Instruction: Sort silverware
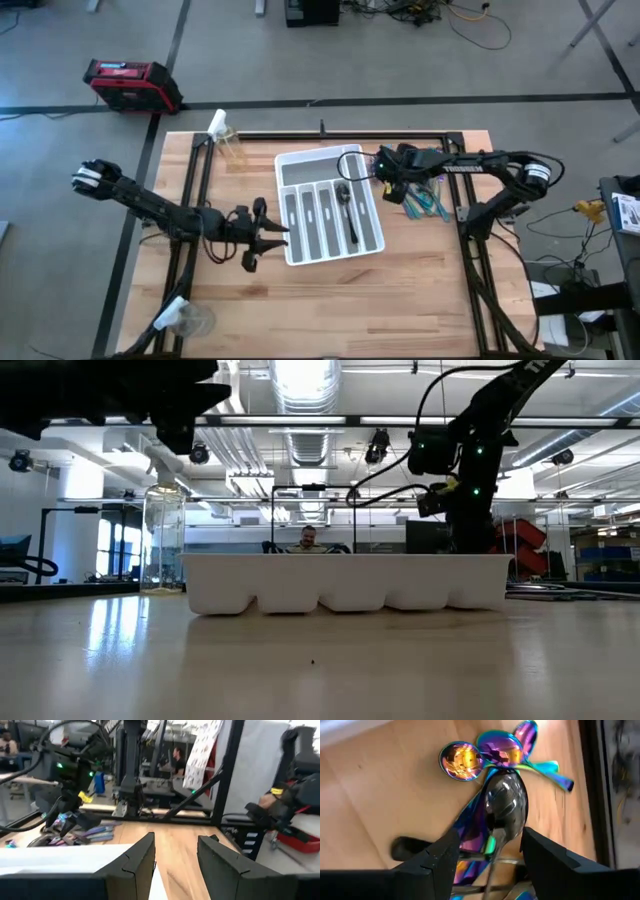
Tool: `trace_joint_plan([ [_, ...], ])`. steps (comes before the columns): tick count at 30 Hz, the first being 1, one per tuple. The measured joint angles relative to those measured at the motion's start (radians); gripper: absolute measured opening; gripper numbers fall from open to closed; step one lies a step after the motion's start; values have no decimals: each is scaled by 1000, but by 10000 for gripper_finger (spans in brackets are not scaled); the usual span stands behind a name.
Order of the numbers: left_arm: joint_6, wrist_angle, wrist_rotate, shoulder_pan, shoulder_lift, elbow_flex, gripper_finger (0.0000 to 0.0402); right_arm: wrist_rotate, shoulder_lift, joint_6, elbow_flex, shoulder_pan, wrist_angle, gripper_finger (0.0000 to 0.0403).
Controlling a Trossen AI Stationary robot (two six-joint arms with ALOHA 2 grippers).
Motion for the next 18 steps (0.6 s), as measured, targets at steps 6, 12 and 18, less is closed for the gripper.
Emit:
trace_joint_plan([
  [6,12,-79,-22,0,73,101,133,-12,51,-162,0,-50,60,213],
  [12,36,-140,-38,1,116,173,132,-13,122,-245,1,-117,107,224],
  [18,26,-222,-43,1,116,204,133,-14,153,-246,4,-150,136,191],
])
